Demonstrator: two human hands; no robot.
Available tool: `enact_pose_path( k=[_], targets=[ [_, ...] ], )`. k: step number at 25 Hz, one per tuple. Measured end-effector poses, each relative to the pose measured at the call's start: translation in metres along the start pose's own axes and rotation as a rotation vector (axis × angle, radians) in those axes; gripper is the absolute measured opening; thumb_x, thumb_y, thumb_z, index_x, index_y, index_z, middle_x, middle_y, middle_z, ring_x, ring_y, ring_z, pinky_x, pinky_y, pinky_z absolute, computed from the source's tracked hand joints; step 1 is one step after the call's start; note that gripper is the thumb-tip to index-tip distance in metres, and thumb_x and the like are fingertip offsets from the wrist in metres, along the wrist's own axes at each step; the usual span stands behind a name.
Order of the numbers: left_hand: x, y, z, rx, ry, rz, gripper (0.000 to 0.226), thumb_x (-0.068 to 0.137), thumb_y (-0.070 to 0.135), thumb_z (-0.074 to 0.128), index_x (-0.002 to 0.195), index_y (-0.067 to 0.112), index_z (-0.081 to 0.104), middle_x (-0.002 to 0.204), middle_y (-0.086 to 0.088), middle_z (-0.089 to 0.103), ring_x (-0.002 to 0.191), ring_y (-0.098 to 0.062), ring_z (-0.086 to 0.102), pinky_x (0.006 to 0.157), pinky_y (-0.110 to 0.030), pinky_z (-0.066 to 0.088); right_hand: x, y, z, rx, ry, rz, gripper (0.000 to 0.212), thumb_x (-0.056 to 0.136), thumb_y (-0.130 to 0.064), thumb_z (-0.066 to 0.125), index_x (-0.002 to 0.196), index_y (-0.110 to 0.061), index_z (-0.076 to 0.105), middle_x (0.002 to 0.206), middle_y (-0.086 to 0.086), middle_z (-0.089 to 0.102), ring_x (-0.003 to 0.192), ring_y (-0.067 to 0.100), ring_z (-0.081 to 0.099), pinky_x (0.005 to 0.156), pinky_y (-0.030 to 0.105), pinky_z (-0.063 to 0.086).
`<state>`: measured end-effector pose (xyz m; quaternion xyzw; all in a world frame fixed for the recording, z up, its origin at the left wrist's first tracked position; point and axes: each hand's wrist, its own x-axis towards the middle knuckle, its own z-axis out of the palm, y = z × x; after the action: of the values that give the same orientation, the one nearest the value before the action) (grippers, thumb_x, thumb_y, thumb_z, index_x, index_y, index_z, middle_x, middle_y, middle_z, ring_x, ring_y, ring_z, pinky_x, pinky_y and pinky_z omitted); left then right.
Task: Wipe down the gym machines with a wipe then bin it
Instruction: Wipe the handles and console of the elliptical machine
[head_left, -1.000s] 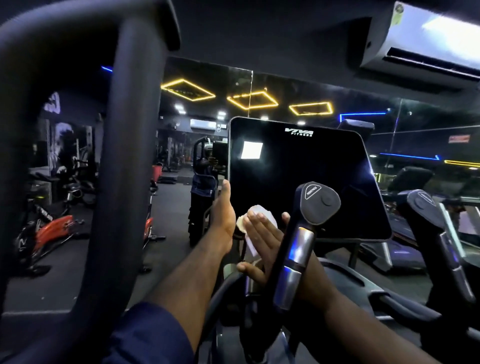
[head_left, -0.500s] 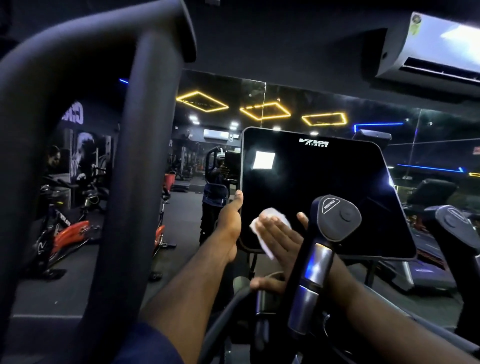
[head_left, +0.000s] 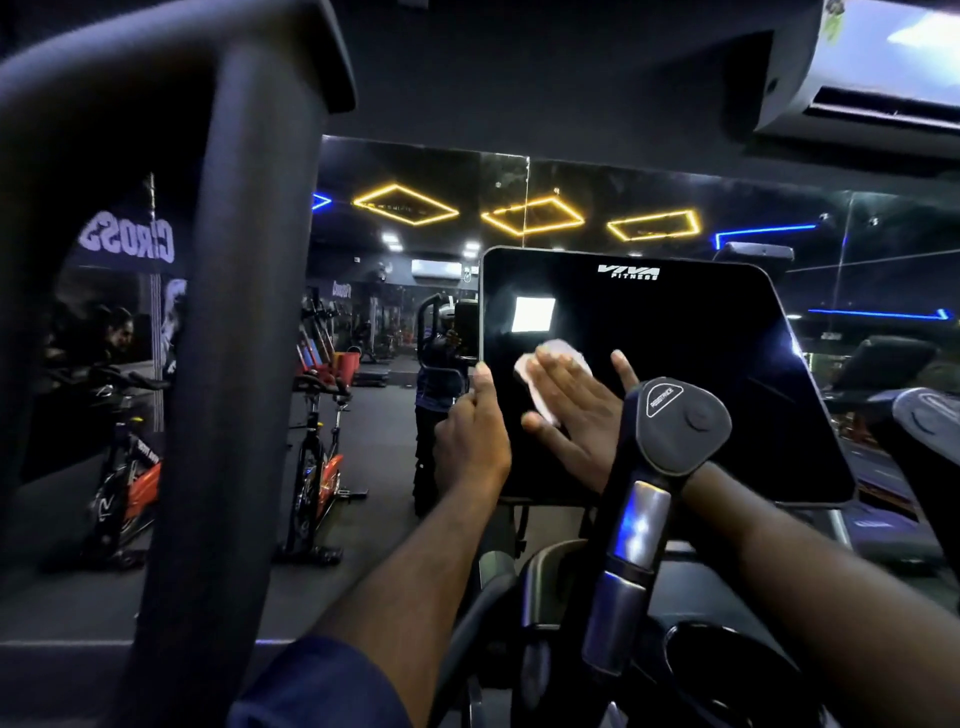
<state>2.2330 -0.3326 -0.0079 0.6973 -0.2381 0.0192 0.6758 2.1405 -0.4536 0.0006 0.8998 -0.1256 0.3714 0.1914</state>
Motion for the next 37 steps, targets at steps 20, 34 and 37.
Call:
enact_pose_path(
  k=[20,34,37],
  targets=[
    [0.018,-0.016,0.010,0.117,0.040,0.036,0.084,0.100,0.076,0.010,0.122,0.017,0.067,0.116,-0.011,0.069,0.105,-0.032,0.064,0.093,-0.048,0.053,0.100,0.004,-0.019,0.057,0.039,0.130,0.051,0.113,-0.038,0.029,0.163,-0.035,0.024,0.170,-0.012,0.022,0.157,0.006,0.018,0.126,0.053,-0.008],
    [0.015,-0.017,0.010,0.177,0.070,0.325,0.057,0.107,0.062,0.020,0.163,0.051,0.013,0.166,0.006,0.036,0.143,-0.022,0.045,0.098,-0.030,0.030,0.130,0.008,-0.003,0.031,0.065,0.052,0.056,0.111,-0.043,0.011,0.166,-0.033,0.006,0.172,-0.015,0.006,0.158,0.005,0.006,0.126,0.053,-0.012],
    [0.015,-0.017,0.011,0.253,0.067,0.385,0.058,0.107,0.062,0.019,0.163,0.052,0.010,0.167,0.006,0.033,0.145,-0.022,0.041,0.100,-0.033,0.032,0.144,0.053,-0.010,-0.018,0.028,0.164,0.057,0.110,-0.043,0.010,0.166,-0.033,0.006,0.173,-0.014,0.007,0.158,0.006,0.007,0.123,0.056,-0.016]
  ],
)
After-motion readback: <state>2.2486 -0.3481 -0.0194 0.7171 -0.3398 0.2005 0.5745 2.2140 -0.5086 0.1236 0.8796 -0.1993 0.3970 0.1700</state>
